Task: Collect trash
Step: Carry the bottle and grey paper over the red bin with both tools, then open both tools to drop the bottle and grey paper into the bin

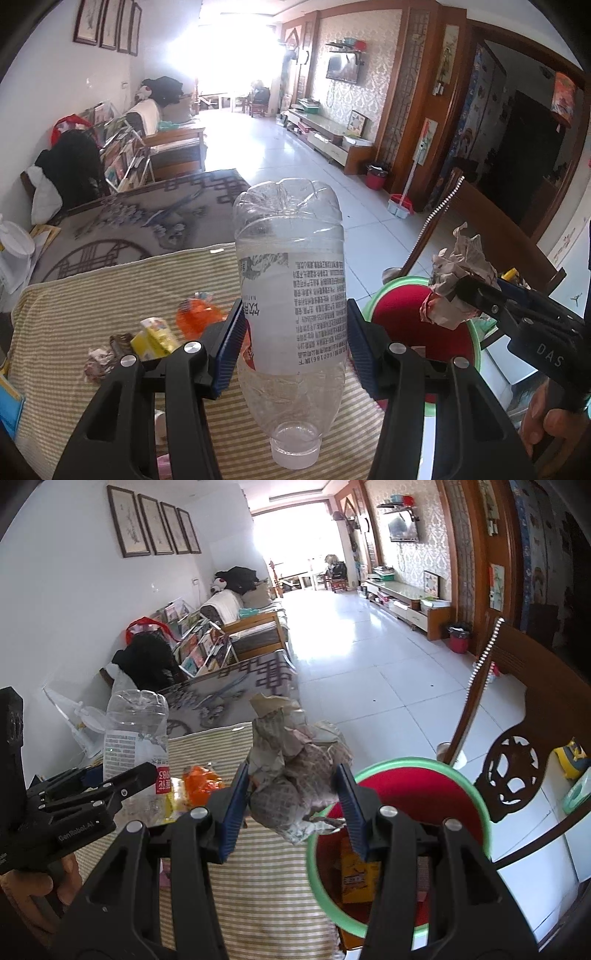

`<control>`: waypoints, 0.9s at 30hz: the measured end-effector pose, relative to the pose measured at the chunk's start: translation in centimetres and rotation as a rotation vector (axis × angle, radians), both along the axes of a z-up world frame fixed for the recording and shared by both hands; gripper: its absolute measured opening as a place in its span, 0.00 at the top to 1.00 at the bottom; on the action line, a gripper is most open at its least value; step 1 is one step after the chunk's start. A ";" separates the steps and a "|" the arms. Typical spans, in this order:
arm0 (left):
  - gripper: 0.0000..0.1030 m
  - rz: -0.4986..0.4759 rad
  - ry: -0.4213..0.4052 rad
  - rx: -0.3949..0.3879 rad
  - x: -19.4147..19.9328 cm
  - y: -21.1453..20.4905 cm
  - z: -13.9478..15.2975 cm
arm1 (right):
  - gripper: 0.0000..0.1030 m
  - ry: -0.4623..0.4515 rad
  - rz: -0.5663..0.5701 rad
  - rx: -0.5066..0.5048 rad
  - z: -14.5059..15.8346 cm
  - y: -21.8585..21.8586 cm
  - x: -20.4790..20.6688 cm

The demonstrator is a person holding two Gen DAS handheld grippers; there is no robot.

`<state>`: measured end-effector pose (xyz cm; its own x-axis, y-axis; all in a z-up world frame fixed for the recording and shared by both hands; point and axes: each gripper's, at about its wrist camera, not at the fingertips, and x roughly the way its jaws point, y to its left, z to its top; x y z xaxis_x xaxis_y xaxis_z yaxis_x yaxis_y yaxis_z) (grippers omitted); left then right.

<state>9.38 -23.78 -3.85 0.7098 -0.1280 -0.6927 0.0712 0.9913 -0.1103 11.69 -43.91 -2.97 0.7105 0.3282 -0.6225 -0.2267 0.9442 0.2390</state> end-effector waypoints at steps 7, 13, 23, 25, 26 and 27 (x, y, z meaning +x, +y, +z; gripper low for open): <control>0.51 -0.084 0.026 -0.017 1.6 -3.6 -0.8 | 0.54 0.023 -0.086 0.001 -0.9 -4.8 0.4; 0.51 -0.205 0.091 -0.074 4.2 -7.8 -3.0 | 0.54 0.064 -0.164 -0.009 -2.4 -8.5 0.3; 0.34 -0.307 0.169 -0.092 6.0 -13.1 -5.9 | 0.43 0.143 -0.245 -0.010 -4.9 -12.4 0.2; 0.30 -0.289 0.147 -0.102 6.1 -12.8 -5.5 | 0.33 0.134 -0.265 -0.005 -4.9 -12.8 0.0; 0.30 -0.283 0.139 -0.100 6.1 -12.6 -5.3 | 0.33 0.133 -0.266 0.002 -4.9 -12.8 -0.1; 0.30 -0.277 0.133 -0.095 6.1 -12.3 -5.1 | 0.33 0.133 -0.265 0.001 -4.9 -12.8 -0.1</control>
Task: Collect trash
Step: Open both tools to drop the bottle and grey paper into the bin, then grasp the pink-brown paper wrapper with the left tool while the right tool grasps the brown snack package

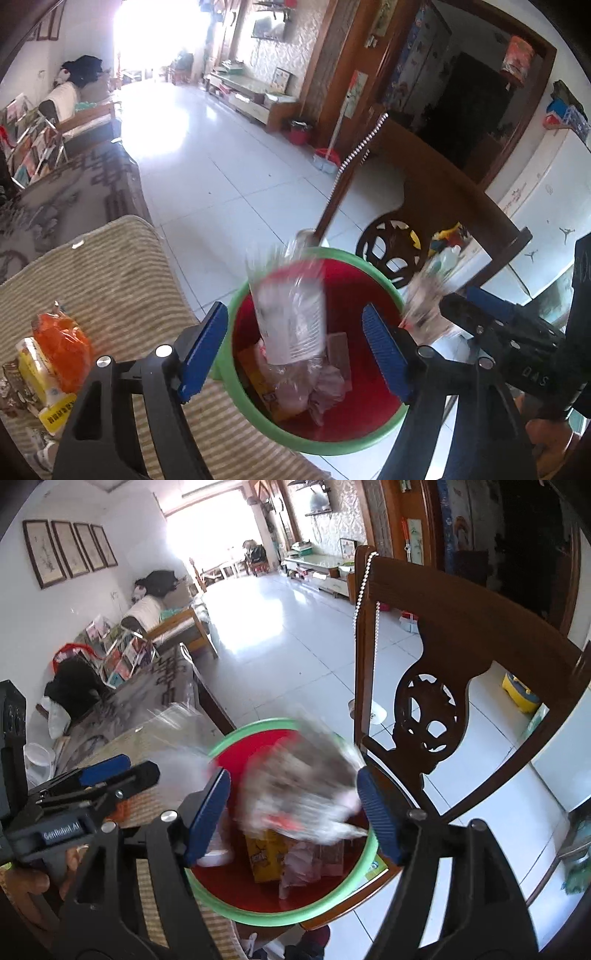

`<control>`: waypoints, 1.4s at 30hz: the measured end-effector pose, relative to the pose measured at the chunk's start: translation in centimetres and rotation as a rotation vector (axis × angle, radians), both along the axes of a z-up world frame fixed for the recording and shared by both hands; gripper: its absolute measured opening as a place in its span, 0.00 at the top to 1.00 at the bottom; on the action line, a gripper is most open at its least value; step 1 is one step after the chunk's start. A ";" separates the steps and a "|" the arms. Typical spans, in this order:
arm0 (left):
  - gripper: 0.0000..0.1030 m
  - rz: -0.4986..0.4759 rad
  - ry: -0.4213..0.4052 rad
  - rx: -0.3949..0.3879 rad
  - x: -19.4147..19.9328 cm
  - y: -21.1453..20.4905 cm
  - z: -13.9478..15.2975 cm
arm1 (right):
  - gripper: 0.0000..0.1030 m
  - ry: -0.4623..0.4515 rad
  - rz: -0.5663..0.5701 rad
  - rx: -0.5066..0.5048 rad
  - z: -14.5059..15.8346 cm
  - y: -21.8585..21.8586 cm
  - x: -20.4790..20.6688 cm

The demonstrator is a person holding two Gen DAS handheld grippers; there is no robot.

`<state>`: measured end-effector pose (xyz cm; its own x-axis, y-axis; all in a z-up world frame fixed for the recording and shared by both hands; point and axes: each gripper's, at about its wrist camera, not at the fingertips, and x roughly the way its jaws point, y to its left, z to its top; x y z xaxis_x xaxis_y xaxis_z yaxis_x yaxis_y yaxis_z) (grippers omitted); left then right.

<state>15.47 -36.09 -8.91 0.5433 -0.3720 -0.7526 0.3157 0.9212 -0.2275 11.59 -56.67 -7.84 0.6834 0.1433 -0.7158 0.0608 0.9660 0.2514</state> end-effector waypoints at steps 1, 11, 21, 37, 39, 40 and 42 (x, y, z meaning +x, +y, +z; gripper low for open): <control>0.30 0.006 -0.004 0.003 0.1 0.1 0.2 | 0.33 0.000 0.002 -0.006 0.1 0.2 0.0; 0.30 0.132 -0.027 0.020 -1.2 6.6 1.2 | 0.33 -0.007 0.083 0.009 0.6 4.8 1.3; 0.30 0.448 -0.001 0.059 -3.8 21.7 0.0 | 0.28 0.005 0.263 -0.006 0.6 15.5 2.6; 0.31 0.754 0.376 -0.141 -4.4 40.9 -11.2 | 0.28 0.042 0.402 -0.054 0.4 31.1 1.2; 0.33 0.736 0.416 -0.189 -3.5 41.6 -12.8 | 0.28 0.047 0.404 -0.062 0.3 32.0 1.0; 0.47 0.726 0.431 -0.205 -3.5 41.5 -13.3 | 0.28 0.051 0.404 -0.066 0.3 32.6 1.0; 0.57 0.695 0.457 -0.263 -3.2 41.6 -14.3 | 0.28 0.057 0.404 -0.072 0.1 33.7 1.0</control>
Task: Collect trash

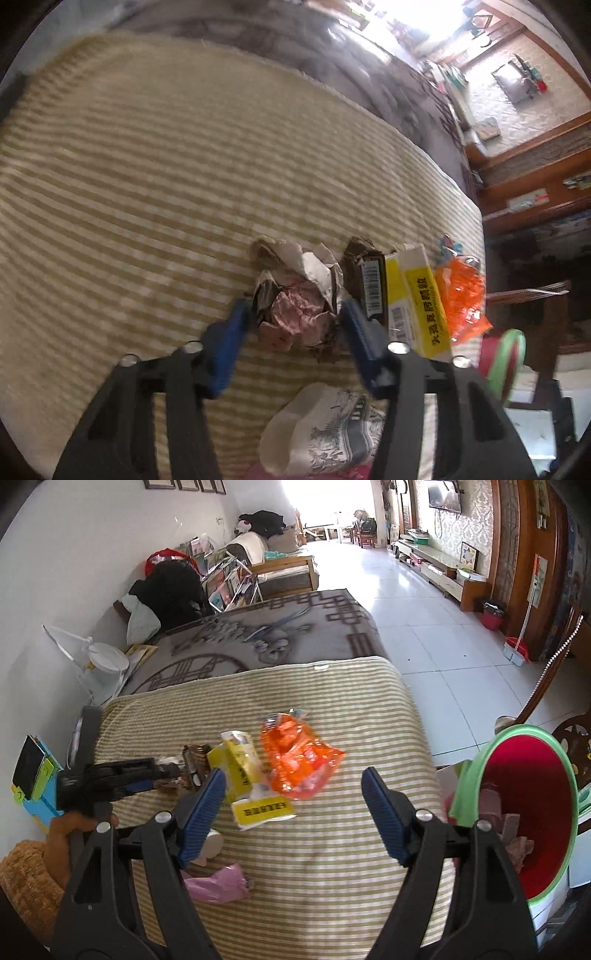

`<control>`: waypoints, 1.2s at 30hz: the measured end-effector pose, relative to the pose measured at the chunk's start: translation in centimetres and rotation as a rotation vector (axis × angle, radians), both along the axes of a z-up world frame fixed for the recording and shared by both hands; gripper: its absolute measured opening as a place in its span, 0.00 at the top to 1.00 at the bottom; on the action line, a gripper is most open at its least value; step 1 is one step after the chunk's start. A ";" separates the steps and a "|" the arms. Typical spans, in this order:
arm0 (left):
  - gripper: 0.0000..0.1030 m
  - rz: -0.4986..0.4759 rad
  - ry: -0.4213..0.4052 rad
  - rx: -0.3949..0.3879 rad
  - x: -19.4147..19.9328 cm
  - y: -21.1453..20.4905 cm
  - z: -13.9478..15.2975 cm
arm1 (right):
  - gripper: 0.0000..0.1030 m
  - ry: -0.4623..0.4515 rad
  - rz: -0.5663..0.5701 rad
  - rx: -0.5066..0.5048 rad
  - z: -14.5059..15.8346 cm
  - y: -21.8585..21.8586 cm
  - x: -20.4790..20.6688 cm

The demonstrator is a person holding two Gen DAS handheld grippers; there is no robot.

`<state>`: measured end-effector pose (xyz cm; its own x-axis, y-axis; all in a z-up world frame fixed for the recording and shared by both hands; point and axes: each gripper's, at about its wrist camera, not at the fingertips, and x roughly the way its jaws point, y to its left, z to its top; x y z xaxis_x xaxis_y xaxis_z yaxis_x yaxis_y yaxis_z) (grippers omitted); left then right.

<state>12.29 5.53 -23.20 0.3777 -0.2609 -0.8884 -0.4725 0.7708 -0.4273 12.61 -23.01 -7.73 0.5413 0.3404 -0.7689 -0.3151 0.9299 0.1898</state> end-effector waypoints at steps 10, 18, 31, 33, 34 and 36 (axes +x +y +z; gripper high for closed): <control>0.70 -0.086 -0.046 0.117 -1.5 3.8 1.8 | 0.28 0.040 0.132 -0.041 -2.8 8.7 1.8; 0.54 -0.096 -0.019 0.135 -2.4 6.8 1.0 | 0.36 0.124 0.292 -0.153 -8.7 17.0 3.7; 0.69 -0.093 -0.107 0.170 -2.4 7.1 3.0 | 0.81 0.119 0.279 -0.110 -7.6 17.2 3.7; 0.69 -0.081 -0.139 0.181 -2.4 7.0 4.2 | 0.81 0.090 0.262 -0.059 -5.8 16.3 3.3; 0.69 -0.076 -0.158 0.194 -2.3 6.9 5.1 | 0.81 0.071 0.252 -0.030 -4.7 15.7 3.0; 0.69 -0.076 -0.188 0.221 -2.2 6.5 6.6 | 0.81 0.031 0.236 0.004 -2.8 14.6 2.4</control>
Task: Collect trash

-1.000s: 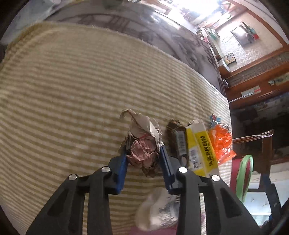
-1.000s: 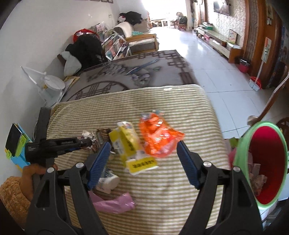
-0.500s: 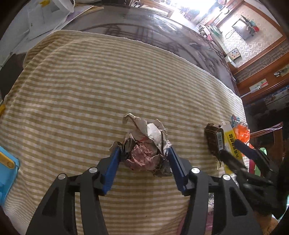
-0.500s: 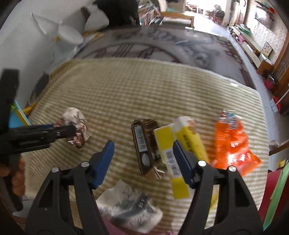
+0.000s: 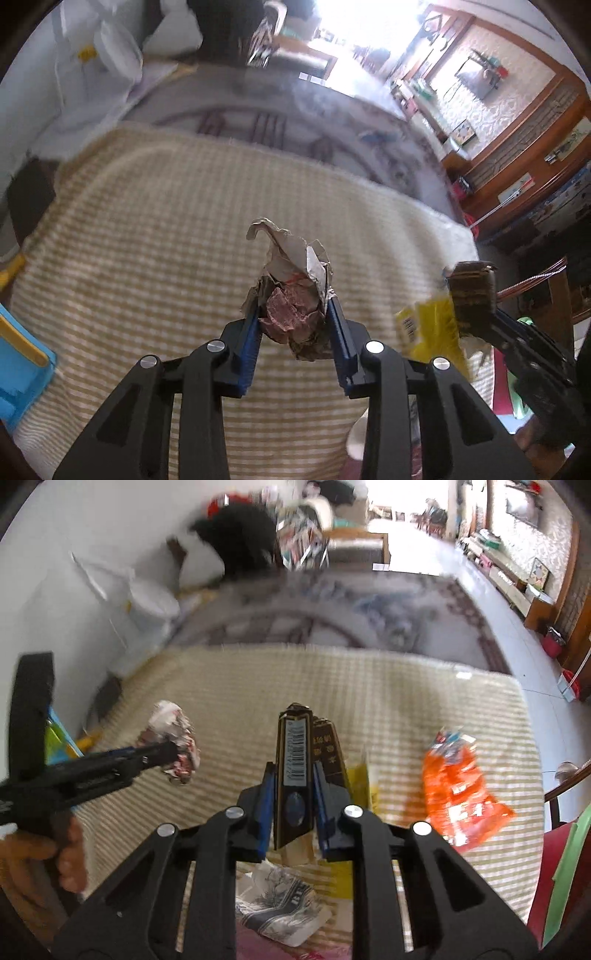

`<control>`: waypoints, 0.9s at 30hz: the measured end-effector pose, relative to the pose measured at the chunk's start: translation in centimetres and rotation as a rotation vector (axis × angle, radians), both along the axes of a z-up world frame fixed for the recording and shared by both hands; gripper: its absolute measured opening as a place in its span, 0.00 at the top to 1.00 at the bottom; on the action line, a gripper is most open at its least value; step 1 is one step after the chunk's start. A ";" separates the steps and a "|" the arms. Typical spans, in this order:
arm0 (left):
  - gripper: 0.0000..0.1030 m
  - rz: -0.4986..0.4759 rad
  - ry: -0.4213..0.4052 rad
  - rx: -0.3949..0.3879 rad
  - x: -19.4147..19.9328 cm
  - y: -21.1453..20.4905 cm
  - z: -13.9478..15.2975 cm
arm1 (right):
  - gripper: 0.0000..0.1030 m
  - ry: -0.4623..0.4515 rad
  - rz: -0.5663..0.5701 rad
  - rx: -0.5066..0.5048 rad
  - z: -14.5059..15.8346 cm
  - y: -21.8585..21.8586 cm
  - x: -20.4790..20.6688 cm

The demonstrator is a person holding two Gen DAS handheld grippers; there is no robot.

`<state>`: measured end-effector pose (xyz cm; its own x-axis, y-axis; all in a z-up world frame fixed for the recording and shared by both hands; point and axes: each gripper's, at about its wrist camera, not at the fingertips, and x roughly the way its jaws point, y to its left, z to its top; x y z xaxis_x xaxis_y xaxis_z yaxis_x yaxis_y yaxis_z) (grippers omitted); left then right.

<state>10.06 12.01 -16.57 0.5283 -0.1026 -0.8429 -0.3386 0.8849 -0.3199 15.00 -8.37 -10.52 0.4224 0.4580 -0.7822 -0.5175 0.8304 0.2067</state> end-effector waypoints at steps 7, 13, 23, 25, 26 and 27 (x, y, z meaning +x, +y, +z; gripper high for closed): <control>0.69 -0.047 -0.100 0.069 -0.2 -2.9 4.6 | 0.81 -0.075 -0.031 0.063 3.6 -2.3 -1.2; 0.69 -0.094 -0.137 0.117 -0.8 -5.7 6.4 | 0.81 -0.117 -0.040 0.078 4.8 -4.3 -2.4; 0.69 -0.114 -0.185 0.154 -2.2 -9.2 8.4 | 0.81 -0.151 -0.071 0.114 6.5 -8.0 -3.9; 0.69 -0.118 -0.191 0.160 -2.4 -9.8 8.7 | 0.81 -0.159 -0.077 0.119 6.8 -8.7 -4.1; 0.69 -0.120 -0.195 0.164 -2.5 -10.1 8.9 | 0.81 -0.162 -0.080 0.123 6.9 -9.1 -4.2; 0.69 -0.122 -0.197 0.166 -2.6 -10.5 9.0 | 0.81 -0.165 -0.082 0.125 7.1 -9.4 -4.3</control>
<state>7.48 1.55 -7.57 0.6757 -0.0444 -0.7358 -0.1723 0.9610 -0.2162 10.74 -17.80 -3.45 0.5798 0.5057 -0.6389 -0.4843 0.8444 0.2288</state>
